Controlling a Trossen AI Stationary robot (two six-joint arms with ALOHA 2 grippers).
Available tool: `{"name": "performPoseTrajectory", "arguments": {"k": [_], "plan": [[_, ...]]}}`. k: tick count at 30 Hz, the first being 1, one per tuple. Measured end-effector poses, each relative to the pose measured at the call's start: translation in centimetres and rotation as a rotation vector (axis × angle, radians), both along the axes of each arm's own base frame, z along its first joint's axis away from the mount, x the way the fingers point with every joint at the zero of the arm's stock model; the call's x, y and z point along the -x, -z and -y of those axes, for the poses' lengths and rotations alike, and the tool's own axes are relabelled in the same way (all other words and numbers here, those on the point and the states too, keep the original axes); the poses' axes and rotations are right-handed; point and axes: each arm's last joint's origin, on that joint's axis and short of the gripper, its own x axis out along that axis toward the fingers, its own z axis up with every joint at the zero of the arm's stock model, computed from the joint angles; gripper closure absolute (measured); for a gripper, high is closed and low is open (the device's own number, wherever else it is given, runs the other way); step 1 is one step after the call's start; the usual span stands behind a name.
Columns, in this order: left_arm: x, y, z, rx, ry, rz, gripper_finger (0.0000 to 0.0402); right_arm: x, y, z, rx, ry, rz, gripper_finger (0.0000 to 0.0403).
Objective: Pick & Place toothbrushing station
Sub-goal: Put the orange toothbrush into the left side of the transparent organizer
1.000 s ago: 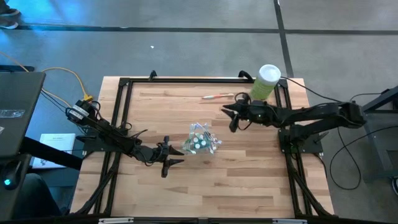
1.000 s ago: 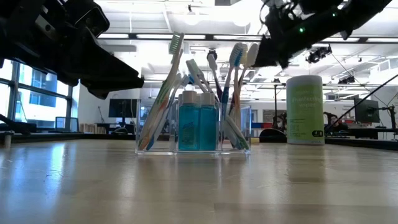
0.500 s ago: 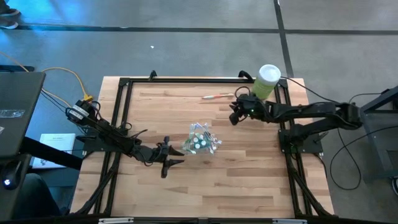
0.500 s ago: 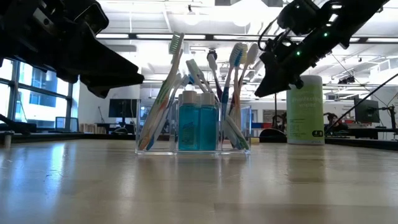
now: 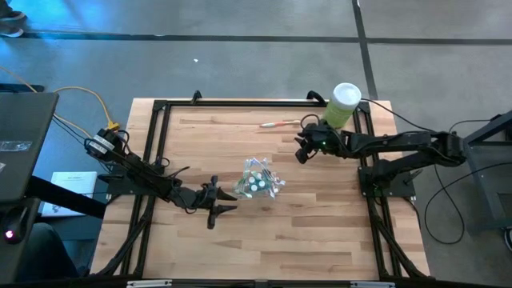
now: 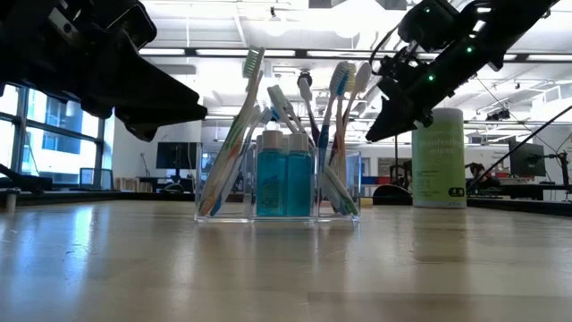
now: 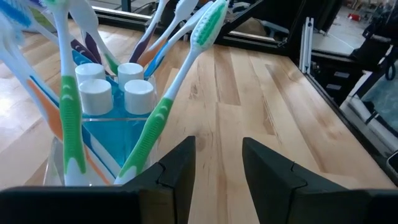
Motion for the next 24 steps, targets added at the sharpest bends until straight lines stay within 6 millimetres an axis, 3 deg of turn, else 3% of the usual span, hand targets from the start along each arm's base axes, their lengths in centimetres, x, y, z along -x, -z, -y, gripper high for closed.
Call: {"name": "performPoseTrajectory", "arguments": {"k": [8, 13, 18, 24], "plan": [[0.0, 0.0, 0.0, 0.073, -0.010, -0.001, 0.0273, -0.6, -0.9, -0.1, -0.067, 0.021, 0.170, 0.0224], [0.0, 0.0, 0.1, 0.057, -0.006, 0.002, 0.0273, -1.4, -2.6, 0.5, -0.008, -0.125, 0.294, 0.0169], [0.0, 0.0, 0.0, 0.058, 0.025, -0.002, 0.0273, -2.6, -5.8, 1.2, 0.025, -0.174, 0.363, 0.0154], [-0.3, 0.0, -0.5, 0.060, 0.011, -0.003, 0.0273, -3.9, -7.7, 1.7, 0.032, -0.187, 0.247, 0.0158]]}}
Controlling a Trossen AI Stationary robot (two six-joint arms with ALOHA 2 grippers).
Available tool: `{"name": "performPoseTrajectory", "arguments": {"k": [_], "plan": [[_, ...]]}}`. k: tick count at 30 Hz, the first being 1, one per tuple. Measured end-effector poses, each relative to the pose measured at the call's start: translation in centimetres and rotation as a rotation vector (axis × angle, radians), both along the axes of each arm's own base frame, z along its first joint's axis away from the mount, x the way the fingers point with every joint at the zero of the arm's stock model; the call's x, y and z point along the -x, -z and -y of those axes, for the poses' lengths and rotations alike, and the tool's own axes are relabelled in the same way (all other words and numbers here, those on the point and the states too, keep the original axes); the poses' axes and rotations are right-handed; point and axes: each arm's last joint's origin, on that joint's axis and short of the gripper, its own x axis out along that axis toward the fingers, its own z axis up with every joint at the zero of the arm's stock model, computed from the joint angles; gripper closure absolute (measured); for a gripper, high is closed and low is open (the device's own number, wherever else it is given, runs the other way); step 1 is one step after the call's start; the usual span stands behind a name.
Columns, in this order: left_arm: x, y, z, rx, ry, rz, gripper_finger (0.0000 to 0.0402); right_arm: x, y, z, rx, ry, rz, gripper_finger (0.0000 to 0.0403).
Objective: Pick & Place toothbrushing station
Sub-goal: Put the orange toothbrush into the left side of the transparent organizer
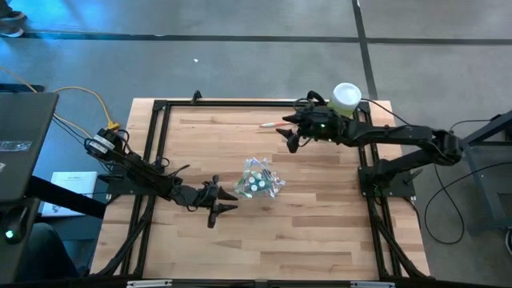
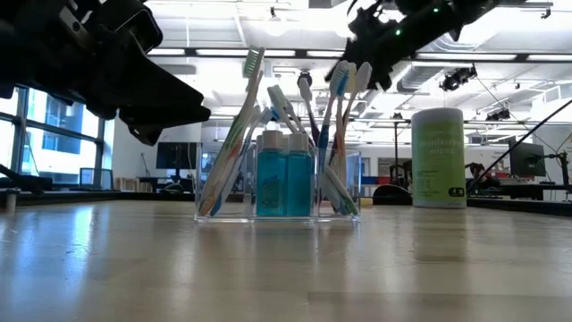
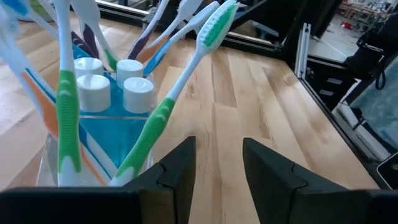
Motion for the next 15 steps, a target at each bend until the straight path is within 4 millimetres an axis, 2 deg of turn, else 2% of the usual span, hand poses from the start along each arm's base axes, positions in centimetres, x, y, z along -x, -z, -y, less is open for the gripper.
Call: {"name": "performPoseTrajectory", "arguments": {"k": [4, 7, 13, 15], "plan": [[-0.1, 0.0, -0.2, -0.021, 0.002, -0.003, 0.0273, -0.5, 0.3, 1.3, -0.025, 0.077, -0.183, 0.0159], [-0.1, 0.1, -0.3, -0.064, 0.019, -0.004, 0.0273, -0.4, 0.9, 3.0, -0.059, 0.140, -0.321, 0.0159], [-0.2, 0.1, -0.5, -0.119, 0.025, 0.000, 0.0273, 0.1, 3.6, 7.4, -0.147, 0.267, -0.455, 0.0159], [-0.3, 0.0, -0.6, -0.118, 0.028, -0.001, 0.0273, 0.5, 4.8, 9.0, -0.225, 0.297, -0.466, 0.0159]]}}
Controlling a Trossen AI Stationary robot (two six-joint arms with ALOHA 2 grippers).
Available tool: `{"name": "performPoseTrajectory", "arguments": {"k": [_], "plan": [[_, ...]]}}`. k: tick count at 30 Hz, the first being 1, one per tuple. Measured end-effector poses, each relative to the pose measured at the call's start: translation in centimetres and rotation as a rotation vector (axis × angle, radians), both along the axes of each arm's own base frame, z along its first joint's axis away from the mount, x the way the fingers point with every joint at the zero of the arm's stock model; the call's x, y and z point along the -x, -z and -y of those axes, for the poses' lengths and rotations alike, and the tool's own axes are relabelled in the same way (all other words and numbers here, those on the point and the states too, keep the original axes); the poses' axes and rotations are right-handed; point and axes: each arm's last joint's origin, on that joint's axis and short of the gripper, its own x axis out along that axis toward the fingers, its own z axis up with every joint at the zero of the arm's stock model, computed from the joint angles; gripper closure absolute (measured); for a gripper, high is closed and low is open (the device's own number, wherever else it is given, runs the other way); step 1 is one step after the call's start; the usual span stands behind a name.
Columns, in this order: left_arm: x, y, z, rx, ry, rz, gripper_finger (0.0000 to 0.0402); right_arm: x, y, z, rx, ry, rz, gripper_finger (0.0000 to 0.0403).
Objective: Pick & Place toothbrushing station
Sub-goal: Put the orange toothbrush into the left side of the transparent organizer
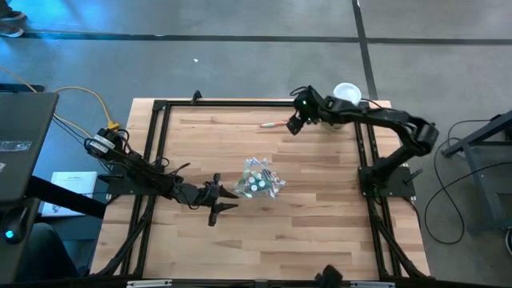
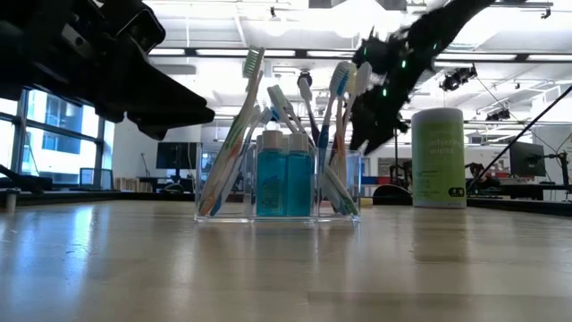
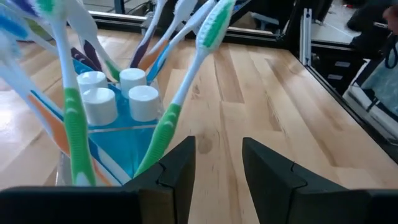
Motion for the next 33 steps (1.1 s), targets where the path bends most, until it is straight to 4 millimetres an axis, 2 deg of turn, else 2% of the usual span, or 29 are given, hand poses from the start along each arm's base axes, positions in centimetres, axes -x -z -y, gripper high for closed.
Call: {"name": "performPoseTrajectory", "arguments": {"k": [4, 9, 13, 25, 33], "plan": [[0.0, 0.0, 0.0, 0.007, 0.014, -0.002, 0.0273, 0.7, 2.5, 2.4, -0.104, 0.092, -0.027, 0.0159], [0.0, 0.0, 0.0, 0.008, 0.015, -0.002, 0.0273, 0.2, 4.9, 3.3, -0.119, 0.059, -0.098, 0.0159], [0.0, 0.0, 0.0, 0.014, 0.014, -0.002, 0.0273, -0.4, 5.7, 3.5, -0.101, 0.046, -0.094, 0.0159], [0.0, 0.0, 0.1, 0.032, 0.018, -0.003, 0.0273, -0.7, 6.1, 3.9, -0.042, 0.031, -0.116, 0.0159], [0.0, 0.0, 0.1, 0.028, 0.018, -0.003, 0.0273, -1.3, 9.6, 4.4, -0.067, 0.001, -0.199, 0.0159]]}}
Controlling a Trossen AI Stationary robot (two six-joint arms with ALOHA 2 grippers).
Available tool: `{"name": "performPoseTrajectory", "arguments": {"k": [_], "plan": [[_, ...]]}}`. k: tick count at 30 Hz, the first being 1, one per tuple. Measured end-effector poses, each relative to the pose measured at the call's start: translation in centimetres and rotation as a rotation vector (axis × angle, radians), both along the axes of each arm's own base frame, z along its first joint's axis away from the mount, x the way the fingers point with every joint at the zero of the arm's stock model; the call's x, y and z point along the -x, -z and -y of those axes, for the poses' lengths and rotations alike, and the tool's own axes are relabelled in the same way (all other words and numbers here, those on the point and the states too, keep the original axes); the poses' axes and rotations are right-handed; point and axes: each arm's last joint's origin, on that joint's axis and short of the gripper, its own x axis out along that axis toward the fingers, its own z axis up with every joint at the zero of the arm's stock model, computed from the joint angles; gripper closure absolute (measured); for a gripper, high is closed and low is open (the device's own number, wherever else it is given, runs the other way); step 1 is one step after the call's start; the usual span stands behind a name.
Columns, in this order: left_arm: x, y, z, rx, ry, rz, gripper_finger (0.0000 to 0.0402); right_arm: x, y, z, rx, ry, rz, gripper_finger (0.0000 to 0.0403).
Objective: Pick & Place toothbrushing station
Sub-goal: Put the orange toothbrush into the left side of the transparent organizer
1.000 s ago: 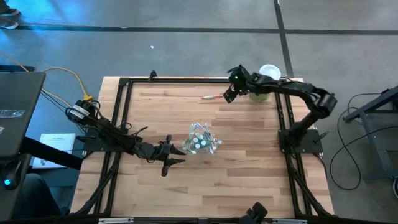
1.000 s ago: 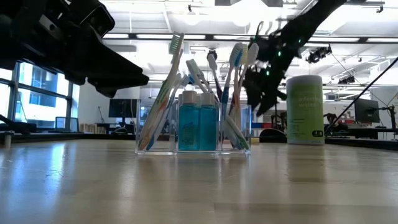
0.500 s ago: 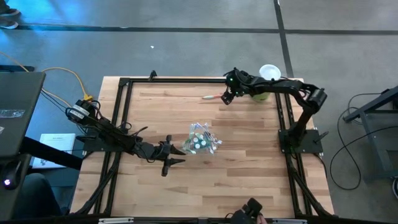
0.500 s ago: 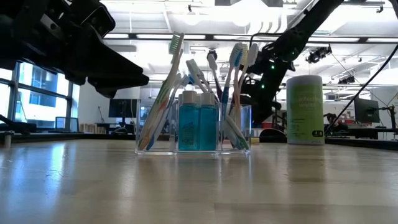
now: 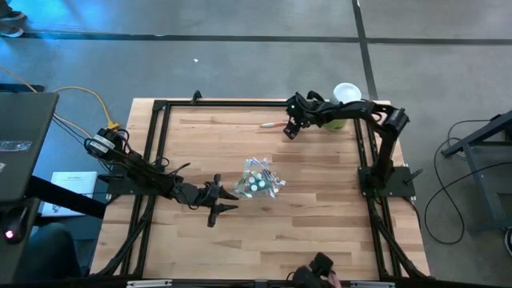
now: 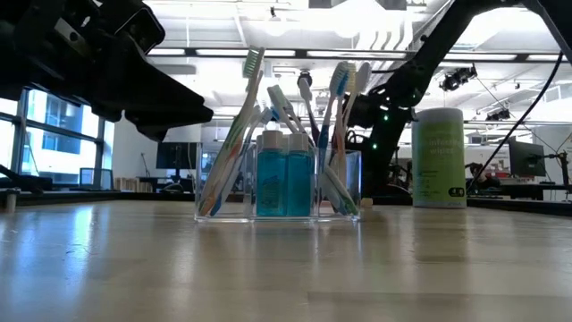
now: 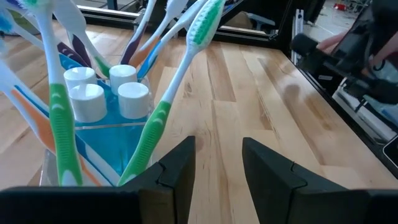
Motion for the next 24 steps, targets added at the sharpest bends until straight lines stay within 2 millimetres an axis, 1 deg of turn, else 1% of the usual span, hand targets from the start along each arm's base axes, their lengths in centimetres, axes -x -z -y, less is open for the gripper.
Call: {"name": "performPoseTrajectory", "arguments": {"k": [3, 6, 10, 15, 18, 21, 22, 24], "plan": [[-0.01, 0.00, -0.01, -0.001, 0.000, 0.000, 0.0273, -0.23, 0.84, 0.18, 0.002, -0.020, -0.011, 0.0159], [-0.02, 0.00, -0.04, -0.001, -0.002, 0.000, 0.0273, -0.29, 1.04, 0.21, 0.006, -0.044, -0.025, 0.0161], [-0.02, 0.00, -0.05, -0.005, -0.003, 0.001, 0.0273, -0.42, 0.83, 0.00, 0.018, -0.060, -0.028, 0.0186], [-0.02, 0.00, -0.05, -0.005, -0.003, 0.001, 0.0273, -0.37, 0.71, -0.12, 0.016, -0.094, -0.035, 0.0251], [-0.02, 0.00, -0.05, -0.005, -0.003, 0.000, 0.0273, -0.29, 0.78, -0.24, 0.008, -0.149, -0.055, 0.0308], [-0.01, 0.03, -0.05, -0.006, -0.003, -0.003, 0.0273, -0.50, 0.76, -0.55, 0.014, -0.179, -0.065, 0.0372], [-0.01, 0.05, -0.05, -0.006, -0.003, -0.004, 0.0273, -0.57, 0.73, -0.63, 0.018, -0.185, -0.068, 0.0384], [-0.01, 0.05, -0.05, -0.006, -0.003, -0.004, 0.0273, -0.68, 0.73, -0.78, 0.028, -0.188, -0.077, 0.0389]]}}
